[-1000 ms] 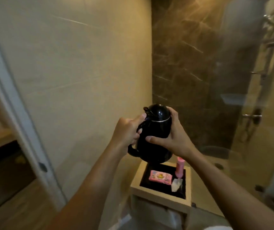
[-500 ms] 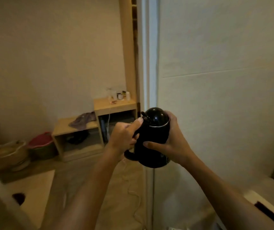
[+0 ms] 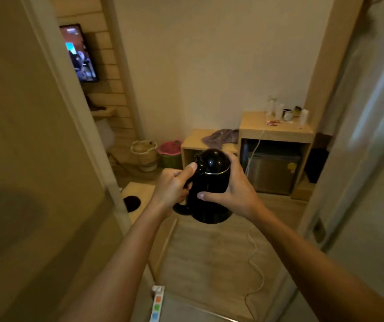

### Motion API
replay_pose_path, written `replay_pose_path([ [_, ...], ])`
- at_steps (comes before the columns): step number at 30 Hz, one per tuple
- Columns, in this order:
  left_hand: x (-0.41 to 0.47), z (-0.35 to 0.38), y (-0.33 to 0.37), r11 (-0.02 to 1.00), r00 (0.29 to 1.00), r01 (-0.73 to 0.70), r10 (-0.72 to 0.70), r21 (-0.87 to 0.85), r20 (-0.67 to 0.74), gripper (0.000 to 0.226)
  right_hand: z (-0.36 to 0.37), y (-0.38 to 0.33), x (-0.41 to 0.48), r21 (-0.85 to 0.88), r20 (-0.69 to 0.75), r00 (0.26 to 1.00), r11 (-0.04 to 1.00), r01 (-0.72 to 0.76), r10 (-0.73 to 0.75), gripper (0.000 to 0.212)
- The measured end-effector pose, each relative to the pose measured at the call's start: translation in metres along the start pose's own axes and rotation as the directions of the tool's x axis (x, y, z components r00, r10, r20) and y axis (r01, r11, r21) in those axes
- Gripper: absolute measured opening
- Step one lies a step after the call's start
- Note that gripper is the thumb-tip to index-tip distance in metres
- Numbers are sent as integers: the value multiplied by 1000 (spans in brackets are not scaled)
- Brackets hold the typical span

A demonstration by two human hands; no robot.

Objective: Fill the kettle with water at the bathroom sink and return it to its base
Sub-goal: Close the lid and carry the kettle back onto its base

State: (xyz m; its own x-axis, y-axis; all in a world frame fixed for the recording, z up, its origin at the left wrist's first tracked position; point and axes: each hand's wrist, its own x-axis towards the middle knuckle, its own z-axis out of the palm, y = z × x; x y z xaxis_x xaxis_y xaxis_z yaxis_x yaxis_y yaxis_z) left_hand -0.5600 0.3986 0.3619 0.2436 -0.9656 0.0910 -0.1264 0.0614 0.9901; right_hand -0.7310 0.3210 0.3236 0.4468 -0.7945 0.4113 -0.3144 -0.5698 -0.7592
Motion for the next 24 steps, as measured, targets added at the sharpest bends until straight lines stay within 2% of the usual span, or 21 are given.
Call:
replay_pose_path([
  [8, 112, -67, -69, 998, 985, 63, -63, -5, -158, 49, 88, 64, 128, 1, 185, 982, 999, 35, -34, 121],
  [16, 224, -120, -123, 992, 965, 127, -129, -24, -228, 47, 159, 125, 252, 33, 301, 951, 998, 59, -66, 118],
  [20, 274, -142, -157, 974, 939, 219, -226, -55, -259, 47, 203, 169, 311, 78, 401, 914, 996, 40, -68, 122],
  [24, 321, -163, -185, 948, 876, 303, -317, -95, -364, 51, 253, 208, 369, 174, 540, 835, 985, 13, -106, 117],
])
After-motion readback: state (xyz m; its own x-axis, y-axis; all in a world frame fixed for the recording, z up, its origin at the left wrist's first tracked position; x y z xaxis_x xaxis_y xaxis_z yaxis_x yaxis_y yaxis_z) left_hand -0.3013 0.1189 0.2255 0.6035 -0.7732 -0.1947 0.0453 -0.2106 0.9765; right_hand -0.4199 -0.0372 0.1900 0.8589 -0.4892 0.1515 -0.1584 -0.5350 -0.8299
